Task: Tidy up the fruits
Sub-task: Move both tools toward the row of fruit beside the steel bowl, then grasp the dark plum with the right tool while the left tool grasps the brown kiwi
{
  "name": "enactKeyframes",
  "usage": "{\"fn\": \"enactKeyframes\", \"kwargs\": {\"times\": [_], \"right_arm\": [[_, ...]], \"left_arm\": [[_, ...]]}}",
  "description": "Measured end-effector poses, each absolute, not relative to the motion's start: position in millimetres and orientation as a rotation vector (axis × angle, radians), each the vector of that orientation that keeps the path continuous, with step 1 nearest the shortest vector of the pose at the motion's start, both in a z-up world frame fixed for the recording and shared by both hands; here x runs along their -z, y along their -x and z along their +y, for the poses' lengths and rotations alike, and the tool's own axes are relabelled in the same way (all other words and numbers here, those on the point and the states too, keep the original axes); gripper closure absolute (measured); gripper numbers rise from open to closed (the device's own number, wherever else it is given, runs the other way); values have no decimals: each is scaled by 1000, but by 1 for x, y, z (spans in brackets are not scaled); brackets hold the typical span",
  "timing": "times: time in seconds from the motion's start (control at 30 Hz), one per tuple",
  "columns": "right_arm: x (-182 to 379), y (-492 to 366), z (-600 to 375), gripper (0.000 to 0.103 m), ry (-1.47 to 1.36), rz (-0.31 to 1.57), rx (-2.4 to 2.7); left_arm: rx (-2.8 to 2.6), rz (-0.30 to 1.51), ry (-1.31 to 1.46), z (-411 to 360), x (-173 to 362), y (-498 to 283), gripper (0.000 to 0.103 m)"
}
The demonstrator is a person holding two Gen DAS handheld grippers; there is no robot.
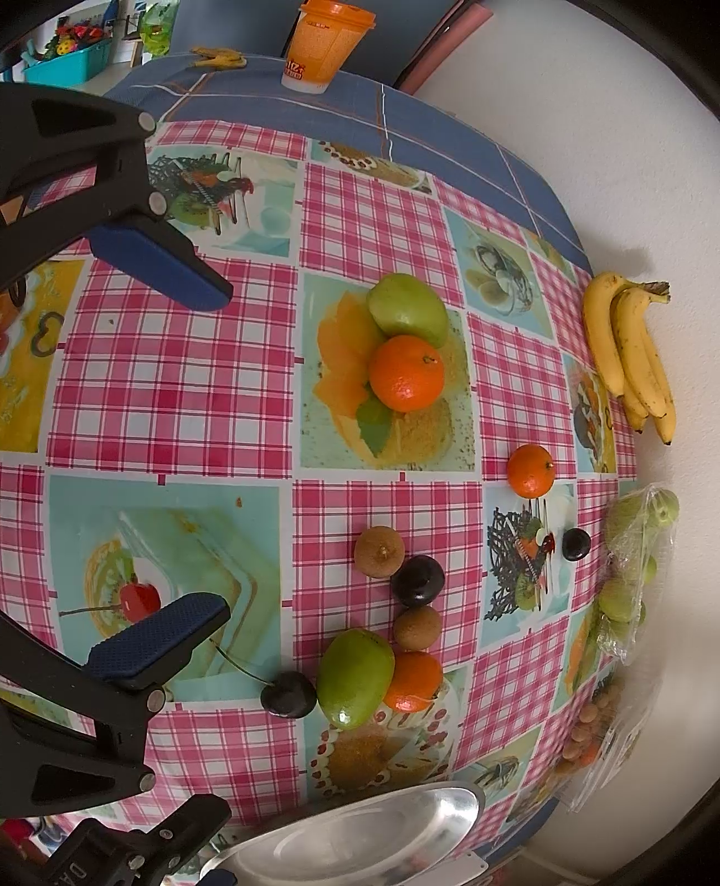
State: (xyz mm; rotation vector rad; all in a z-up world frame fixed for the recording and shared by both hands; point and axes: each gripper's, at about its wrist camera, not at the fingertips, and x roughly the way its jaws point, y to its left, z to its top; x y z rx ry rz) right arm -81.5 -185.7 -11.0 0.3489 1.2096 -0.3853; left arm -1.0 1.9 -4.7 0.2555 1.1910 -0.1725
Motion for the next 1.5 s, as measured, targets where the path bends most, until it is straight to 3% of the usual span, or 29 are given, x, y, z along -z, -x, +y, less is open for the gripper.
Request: {"fn": "enactKeyframes", "kwargs": {"times": [0.47,0.8,1.27,1.5], "right_arm": [[-1,72,-173,2,-319,1142,316],[2,44,-151,2,-281,1161,240],[13,18,-144,3,-284,1194,214],[13,9,-141,20,-267,1202,204]], "left_arm": [[148,1057,-227,8,-16,-13,0],[136,1232,-122,12,-3,-33,0],[104,1288,1,17,4,-60,0],[104,1219,1,12,-6,-73,0]]}}
